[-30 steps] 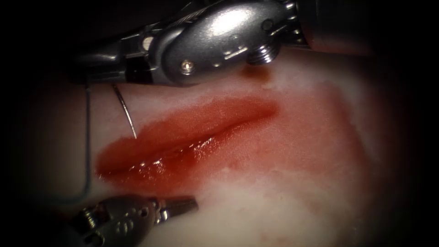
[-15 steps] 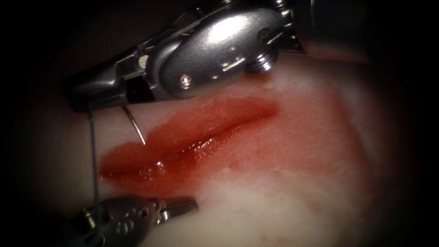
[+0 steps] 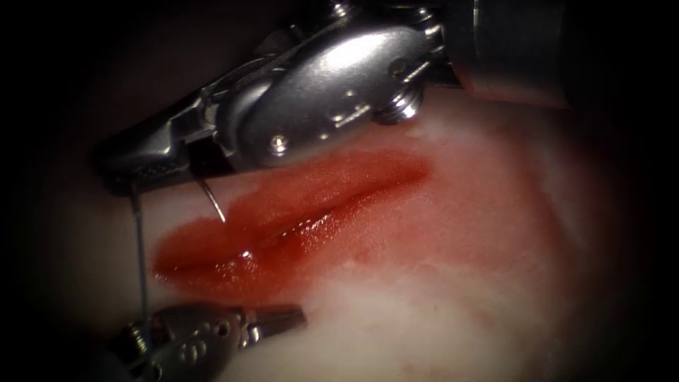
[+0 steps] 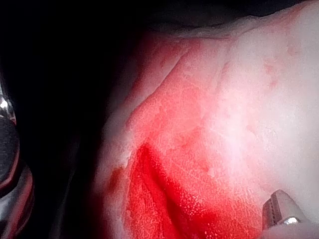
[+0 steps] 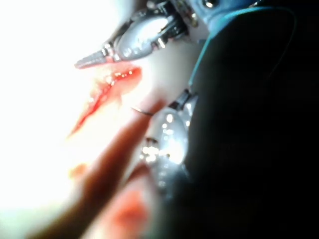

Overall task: Wound Closure
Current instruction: Throw the needle though the top of the incision with the right gripper.

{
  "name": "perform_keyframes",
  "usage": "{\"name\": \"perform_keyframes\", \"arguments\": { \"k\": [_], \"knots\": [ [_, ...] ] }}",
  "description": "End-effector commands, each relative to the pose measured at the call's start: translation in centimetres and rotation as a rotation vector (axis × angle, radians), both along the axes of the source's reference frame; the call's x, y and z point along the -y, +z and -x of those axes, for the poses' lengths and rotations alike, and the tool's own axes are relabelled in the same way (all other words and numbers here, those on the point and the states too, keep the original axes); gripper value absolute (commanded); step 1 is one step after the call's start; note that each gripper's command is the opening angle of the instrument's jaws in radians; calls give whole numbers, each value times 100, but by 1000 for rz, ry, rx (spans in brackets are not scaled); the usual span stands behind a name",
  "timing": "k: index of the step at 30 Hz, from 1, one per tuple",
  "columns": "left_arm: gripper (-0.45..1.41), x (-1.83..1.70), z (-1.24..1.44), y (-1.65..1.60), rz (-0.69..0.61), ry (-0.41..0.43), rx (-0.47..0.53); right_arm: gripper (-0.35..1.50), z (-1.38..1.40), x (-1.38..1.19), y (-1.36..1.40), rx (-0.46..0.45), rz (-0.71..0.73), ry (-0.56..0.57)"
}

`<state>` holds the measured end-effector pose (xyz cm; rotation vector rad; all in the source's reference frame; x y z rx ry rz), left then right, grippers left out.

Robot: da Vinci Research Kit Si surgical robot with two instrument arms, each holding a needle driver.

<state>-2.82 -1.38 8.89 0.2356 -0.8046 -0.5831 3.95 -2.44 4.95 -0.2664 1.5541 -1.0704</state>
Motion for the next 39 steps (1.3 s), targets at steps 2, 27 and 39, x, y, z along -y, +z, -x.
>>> {"name": "perform_keyframes", "arguments": {
  "k": [2,27,39],
  "knots": [
    [-45,-10,4,-1,5,-1,1,-35,-8,-4,-3,-1,10,-11],
    [-45,-3,2,-2,-210,-101,-48,-35,9,4,14,122,-122,128],
    [-45,12,5,-8,-363,-73,-96,-35,12,-3,10,194,-361,289]
  ]
}}
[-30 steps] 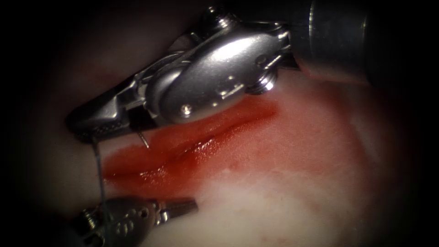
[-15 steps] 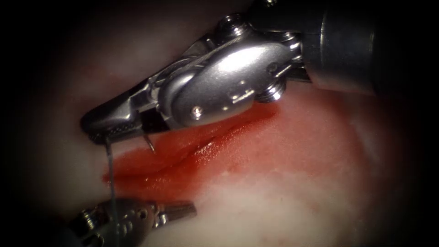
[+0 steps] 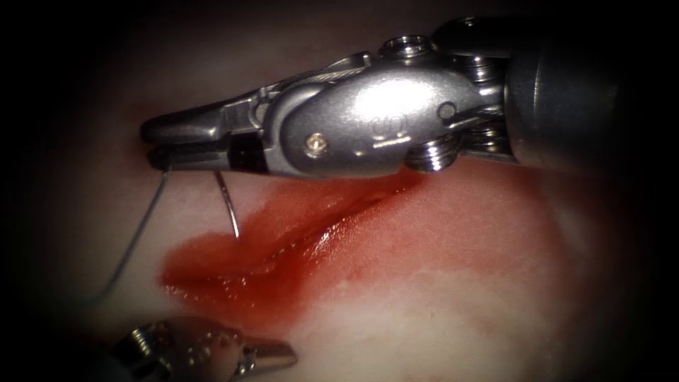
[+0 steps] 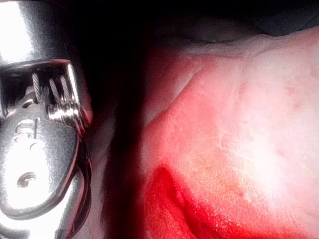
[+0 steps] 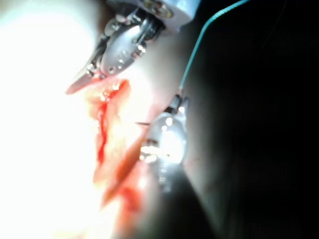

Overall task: Wound Closure
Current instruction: Throw the needle though the top of the incision with the right gripper.

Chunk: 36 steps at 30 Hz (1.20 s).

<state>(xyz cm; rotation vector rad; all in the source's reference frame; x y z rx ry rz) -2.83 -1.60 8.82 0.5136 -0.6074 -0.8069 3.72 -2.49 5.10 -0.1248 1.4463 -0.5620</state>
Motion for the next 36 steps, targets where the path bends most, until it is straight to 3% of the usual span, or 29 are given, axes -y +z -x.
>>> {"name": "perform_keyframes", "arguments": {
  "k": [1,21,36],
  "knots": [
    [-45,-9,4,-1,3,6,4,-35,-11,-7,-4,1,-22,5],
    [-45,-5,8,-3,-25,67,15,-35,-7,-22,3,86,-276,108],
    [-45,-5,9,-3,-36,72,15,-35,-8,-31,5,111,-308,178]
  ]
}}
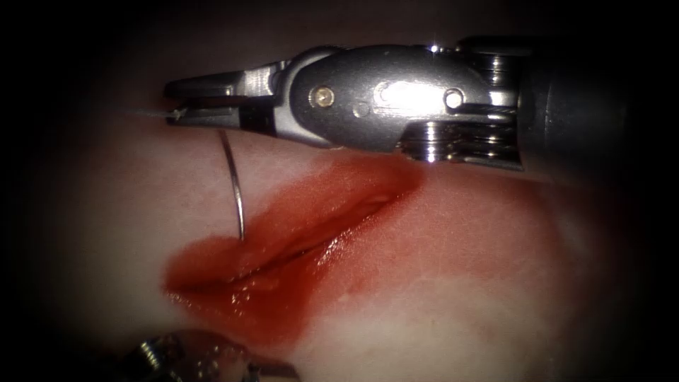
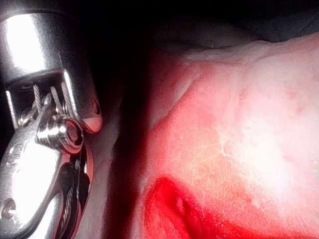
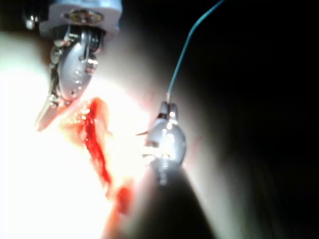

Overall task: Wound Closure
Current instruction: Throw the needle though the top of the incision with the right gripper.

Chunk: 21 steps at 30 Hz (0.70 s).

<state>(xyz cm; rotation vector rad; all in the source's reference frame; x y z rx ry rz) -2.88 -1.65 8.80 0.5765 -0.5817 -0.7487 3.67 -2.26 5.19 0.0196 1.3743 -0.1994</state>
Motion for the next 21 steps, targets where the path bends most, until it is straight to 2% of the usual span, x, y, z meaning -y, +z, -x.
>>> {"name": "perform_keyframes", "arguments": {
  "k": [1,13,21],
  "knots": [
    [-45,-10,4,-1,5,0,2,-35,-13,-8,-5,-10,-18,5],
    [-45,-9,4,-1,3,-1,1,-35,-14,-9,-4,-39,-265,44],
    [-45,-9,4,-1,3,4,2,-35,-13,-12,-3,-32,-335,54]
  ]
}}
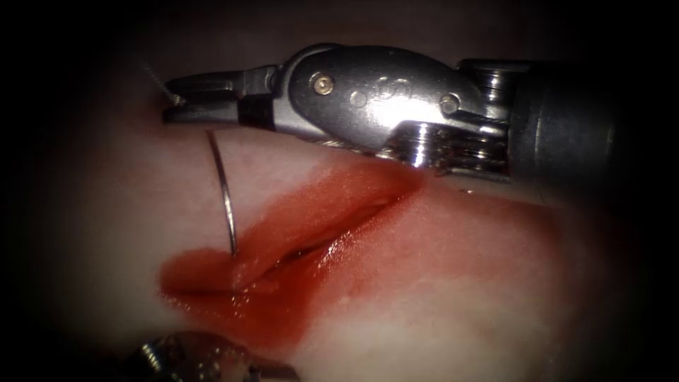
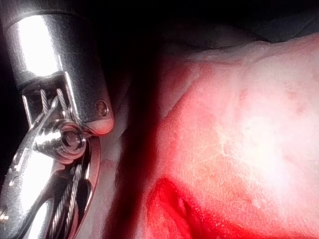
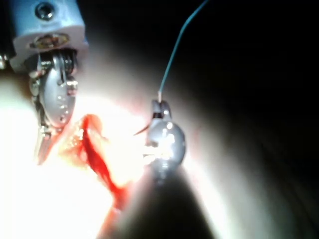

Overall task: Wound Closure
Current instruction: Throw the needle though the top of the incision with the right gripper.

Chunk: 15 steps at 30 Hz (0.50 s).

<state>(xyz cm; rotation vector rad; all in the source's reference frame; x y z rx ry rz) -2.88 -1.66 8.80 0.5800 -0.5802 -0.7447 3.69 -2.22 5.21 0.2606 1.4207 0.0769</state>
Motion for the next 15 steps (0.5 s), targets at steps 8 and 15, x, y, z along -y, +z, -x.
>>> {"name": "perform_keyframes", "arguments": {
  "k": [8,15],
  "knots": [
    [-45,-10,4,-1,-3,-5,-1,-35,-11,-7,-4,4,-116,4],
    [-45,-10,4,-1,-7,-4,-2,-35,-10,-3,-4,13,-213,10]
  ]
}}
